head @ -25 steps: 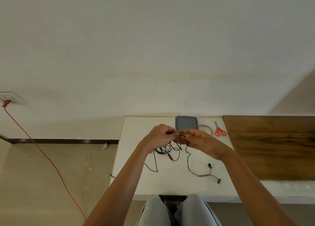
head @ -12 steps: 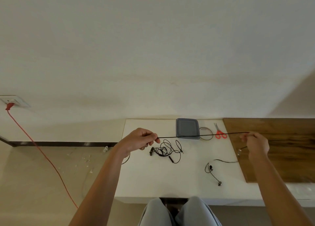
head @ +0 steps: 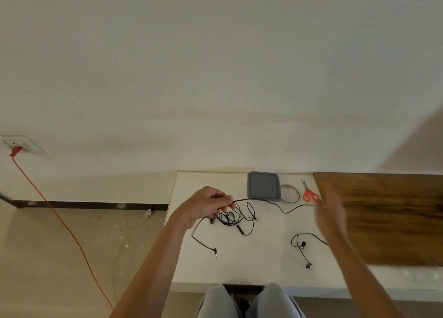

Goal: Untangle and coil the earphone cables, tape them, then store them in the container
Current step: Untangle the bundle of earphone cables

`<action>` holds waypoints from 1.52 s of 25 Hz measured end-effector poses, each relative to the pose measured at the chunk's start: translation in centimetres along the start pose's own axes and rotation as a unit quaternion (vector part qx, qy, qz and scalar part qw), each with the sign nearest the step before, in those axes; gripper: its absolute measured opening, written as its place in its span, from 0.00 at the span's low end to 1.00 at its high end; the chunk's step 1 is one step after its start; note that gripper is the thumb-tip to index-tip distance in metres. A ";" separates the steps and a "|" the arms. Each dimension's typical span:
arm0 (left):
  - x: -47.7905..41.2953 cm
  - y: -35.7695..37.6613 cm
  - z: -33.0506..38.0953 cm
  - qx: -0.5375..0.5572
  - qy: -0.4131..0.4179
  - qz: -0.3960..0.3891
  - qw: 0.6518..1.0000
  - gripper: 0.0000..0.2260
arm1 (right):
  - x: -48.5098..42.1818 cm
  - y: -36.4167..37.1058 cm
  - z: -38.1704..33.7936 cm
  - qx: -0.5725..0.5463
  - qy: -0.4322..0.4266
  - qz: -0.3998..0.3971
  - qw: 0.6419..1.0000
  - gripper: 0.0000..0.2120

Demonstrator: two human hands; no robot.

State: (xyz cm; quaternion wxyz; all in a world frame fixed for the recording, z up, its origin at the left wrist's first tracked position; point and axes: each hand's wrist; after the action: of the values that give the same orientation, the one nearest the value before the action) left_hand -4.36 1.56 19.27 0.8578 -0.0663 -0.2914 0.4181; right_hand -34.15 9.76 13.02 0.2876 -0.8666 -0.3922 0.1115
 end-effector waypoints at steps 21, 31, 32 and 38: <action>0.0 0.4 -0.7 0.131 0.016 -0.002 0.991 0.13 | -2.0 -0.3 -6.7 -0.285 0.046 0.021 0.957 0.06; -0.9 2.7 2.0 0.161 0.036 0.032 0.986 0.12 | 4.1 4.3 -8.5 -0.054 -0.272 -0.300 0.913 0.11; -0.9 2.7 2.0 0.167 0.035 0.042 0.984 0.12 | 4.3 4.4 -8.5 -0.082 -0.253 -0.294 0.918 0.11; -0.7 2.5 1.8 0.146 0.022 0.055 0.988 0.12 | 5.0 4.8 -9.3 -0.167 -0.168 -0.278 0.931 0.10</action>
State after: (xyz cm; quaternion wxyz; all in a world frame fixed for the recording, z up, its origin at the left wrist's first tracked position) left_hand -7.44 2.41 19.55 0.8404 0.0340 -0.2040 0.5010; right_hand -23.97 7.13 17.91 0.0884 -0.7272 -0.6727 0.1044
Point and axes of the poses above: each hand's wrist, its own x-axis away from the middle knuckle, its own y-axis out of the palm, z = x × y, and after that the axes turned 7 degrees about -x, right-handed
